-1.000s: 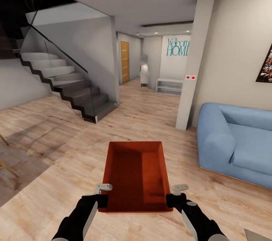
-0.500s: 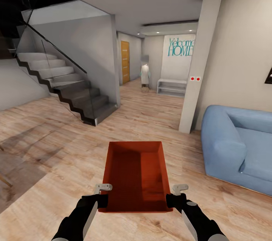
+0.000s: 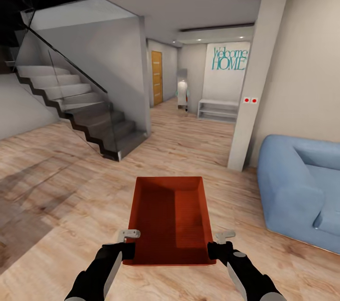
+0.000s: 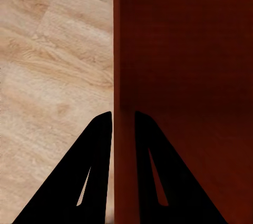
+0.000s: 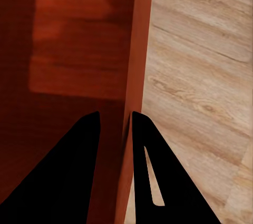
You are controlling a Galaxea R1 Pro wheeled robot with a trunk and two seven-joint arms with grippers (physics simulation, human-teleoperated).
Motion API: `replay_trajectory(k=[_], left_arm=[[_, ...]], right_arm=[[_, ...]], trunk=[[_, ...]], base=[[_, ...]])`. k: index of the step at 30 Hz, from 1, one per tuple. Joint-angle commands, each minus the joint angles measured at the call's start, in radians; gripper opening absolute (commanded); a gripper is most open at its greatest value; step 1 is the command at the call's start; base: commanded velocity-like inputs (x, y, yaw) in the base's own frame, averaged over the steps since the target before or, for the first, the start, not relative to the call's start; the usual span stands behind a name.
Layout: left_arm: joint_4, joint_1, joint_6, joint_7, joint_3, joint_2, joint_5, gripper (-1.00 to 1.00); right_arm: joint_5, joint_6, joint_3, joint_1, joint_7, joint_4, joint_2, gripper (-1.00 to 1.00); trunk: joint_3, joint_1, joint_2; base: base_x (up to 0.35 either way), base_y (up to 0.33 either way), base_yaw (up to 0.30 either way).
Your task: Move the two storage containers from the living room to the garage. In the garage, place one container on the floor and stack the other container on top of it (either order is fine).
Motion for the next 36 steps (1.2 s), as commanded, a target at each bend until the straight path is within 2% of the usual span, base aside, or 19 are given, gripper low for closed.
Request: replay_trajectory(k=[1, 12, 24, 36], left_arm=[[0.0, 0.0, 0.007, 0.006, 0.004, 0.016, -0.045, -1.0], [0.0, 0.0, 0.007, 0.006, 0.004, 0.016, -0.046, -1.0], [0.0, 0.0, 0.007, 0.006, 0.004, 0.016, -0.046, -1.0], [0.0, -0.001, 0.007, 0.006, 0.004, 0.016, -0.045, -1.0]], right_arm=[[0.006, -0.009, -0.002, -0.001, -0.002, -0.005, -0.001, -1.0], [0.005, -0.009, -0.002, -0.001, -0.002, -0.005, -0.001, -1.0], [0.005, -0.008, -0.002, -0.001, -0.002, -0.005, -0.001, -1.0], [0.005, -0.008, -0.001, -0.001, -0.002, -0.005, -0.001, -1.0]], trunk=[[-0.002, 0.001, -0.002], [-0.002, 0.001, -0.002], [-0.002, 0.001, -0.002], [-0.002, 0.001, -0.002]], base=[[0.327, 0.027, 0.0], [0.327, 0.003, -0.008], [0.327, 0.0, -0.228], [0.327, 0.0, -0.018]])
